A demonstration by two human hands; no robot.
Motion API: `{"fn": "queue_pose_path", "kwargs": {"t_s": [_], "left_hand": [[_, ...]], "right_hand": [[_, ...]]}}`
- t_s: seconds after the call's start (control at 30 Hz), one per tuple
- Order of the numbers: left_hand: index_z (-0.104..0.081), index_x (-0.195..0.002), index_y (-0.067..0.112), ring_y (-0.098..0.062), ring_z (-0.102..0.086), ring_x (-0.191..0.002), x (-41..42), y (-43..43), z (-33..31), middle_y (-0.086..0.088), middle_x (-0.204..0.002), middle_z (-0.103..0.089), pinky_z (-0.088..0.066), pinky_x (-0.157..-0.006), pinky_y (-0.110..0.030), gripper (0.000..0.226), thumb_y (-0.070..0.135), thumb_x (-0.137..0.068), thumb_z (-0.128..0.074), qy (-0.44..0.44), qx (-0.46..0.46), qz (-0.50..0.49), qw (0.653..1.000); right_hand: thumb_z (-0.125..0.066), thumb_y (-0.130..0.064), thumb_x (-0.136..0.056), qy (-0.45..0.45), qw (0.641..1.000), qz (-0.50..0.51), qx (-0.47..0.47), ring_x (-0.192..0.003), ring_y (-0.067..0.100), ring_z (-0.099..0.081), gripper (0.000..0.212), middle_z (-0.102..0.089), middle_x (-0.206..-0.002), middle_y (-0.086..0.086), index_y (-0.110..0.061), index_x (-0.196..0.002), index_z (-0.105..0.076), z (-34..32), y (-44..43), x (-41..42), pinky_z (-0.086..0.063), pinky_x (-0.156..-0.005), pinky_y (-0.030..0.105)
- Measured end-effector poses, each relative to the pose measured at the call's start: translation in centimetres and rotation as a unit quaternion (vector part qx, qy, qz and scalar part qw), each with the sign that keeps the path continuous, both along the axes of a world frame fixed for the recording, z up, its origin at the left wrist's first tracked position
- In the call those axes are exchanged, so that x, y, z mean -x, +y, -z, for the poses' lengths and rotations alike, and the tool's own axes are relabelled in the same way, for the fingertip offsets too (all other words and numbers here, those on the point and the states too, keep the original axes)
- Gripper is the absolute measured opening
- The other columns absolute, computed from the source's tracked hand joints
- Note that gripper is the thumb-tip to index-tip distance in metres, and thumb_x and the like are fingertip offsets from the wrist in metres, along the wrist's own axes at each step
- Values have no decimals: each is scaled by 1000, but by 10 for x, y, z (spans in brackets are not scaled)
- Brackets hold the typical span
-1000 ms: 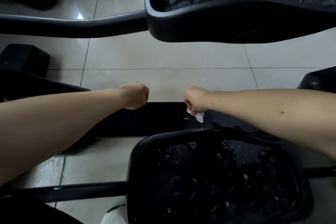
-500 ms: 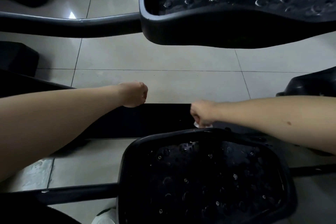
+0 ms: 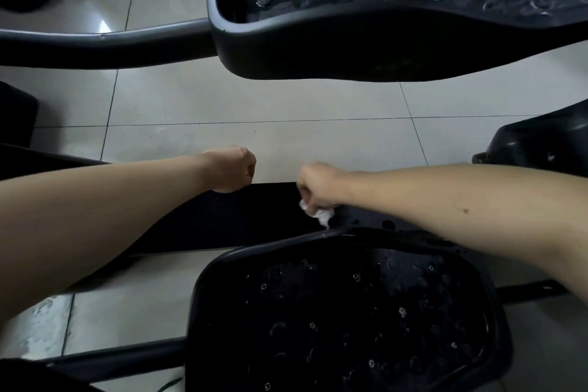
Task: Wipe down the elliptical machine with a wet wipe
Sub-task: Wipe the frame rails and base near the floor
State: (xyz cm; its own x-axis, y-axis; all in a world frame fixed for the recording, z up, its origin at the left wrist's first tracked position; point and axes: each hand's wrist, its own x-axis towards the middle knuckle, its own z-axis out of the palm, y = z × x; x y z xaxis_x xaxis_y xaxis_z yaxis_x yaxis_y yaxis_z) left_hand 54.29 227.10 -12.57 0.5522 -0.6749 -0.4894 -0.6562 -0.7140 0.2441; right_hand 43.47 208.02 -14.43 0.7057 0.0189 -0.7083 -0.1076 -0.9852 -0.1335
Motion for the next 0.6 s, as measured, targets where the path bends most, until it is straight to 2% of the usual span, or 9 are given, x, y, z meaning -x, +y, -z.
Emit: {"fn": "queue_pose_path", "kwargs": {"t_s": [0.07,0.13,0.2,0.27,0.33,0.4,0.5,0.6], "left_hand": [[-69,-101,15,-22,-57,-80,-3,-3,0,3,-83,-55,-44,-68,-26,15,18,-96,-55,2,-2,-8,1000],[-69,-100,17,-22,-57,-82,-3,-7,-1,4,-83,-55,-45,-68,-27,15,20,-95,-55,2,-2,-11,1000],[-68,-99,19,-22,-56,-82,-2,-12,-2,3,-88,-57,-42,-67,-26,15,20,-94,-54,-3,1,-12,1000],[-69,-100,19,-21,-56,-83,0,-18,-3,2,-92,-59,-41,-67,-26,16,19,-94,-54,1,2,-12,1000],[-70,-100,18,-22,-56,-84,4,-23,-3,1,-92,-59,-43,-69,-26,17,18,-93,-55,8,2,-11,1000],[-70,-100,18,-22,-56,-84,8,-27,-1,1,-90,-59,-45,-70,-26,17,17,-92,-55,18,2,-9,1000],[-70,-99,19,-22,-56,-83,12,-33,1,3,-87,-59,-46,-71,-27,17,17,-91,-56,25,1,-3,1000],[-70,-97,21,-21,-56,-81,12,-40,3,6,-86,-59,-42,-68,-26,17,18,-91,-55,28,-4,-4,1000]], "right_hand": [[-82,-12,-73,40,998,19,49,-44,2,-46,18,-74,-72,4,-8,-91,-80,-4,-33,13,-36,-43,15],[-82,-6,-75,50,996,63,48,-39,-1,-51,16,-68,-55,-5,-6,-90,-79,-9,-53,20,-43,-46,14],[-79,-7,-75,46,996,69,16,-52,8,-62,18,-73,-66,-1,-6,-93,-77,-13,-48,16,-49,-55,18],[-79,-14,-74,9,999,30,-7,-64,15,-60,15,-74,-78,2,-10,-88,-76,-14,-23,10,-41,-57,21],[-78,-12,-74,-36,998,2,-50,-62,18,-56,11,-68,-73,1,-18,-74,-68,-12,7,8,-36,-52,22],[-76,-7,-72,-48,993,-17,-103,-60,17,-56,22,-61,-69,-5,-22,-68,-60,-10,24,11,-38,-47,22],[-76,-7,-70,-44,988,-67,-135,-81,23,-61,15,-58,-90,-2,-20,-78,-72,-8,11,28,-47,-63,31],[-78,-11,-74,-29,989,-104,-100,-94,27,-59,13,-59,-103,8,-10,-87,-75,-12,-32,51,-47,-72,36]]}}
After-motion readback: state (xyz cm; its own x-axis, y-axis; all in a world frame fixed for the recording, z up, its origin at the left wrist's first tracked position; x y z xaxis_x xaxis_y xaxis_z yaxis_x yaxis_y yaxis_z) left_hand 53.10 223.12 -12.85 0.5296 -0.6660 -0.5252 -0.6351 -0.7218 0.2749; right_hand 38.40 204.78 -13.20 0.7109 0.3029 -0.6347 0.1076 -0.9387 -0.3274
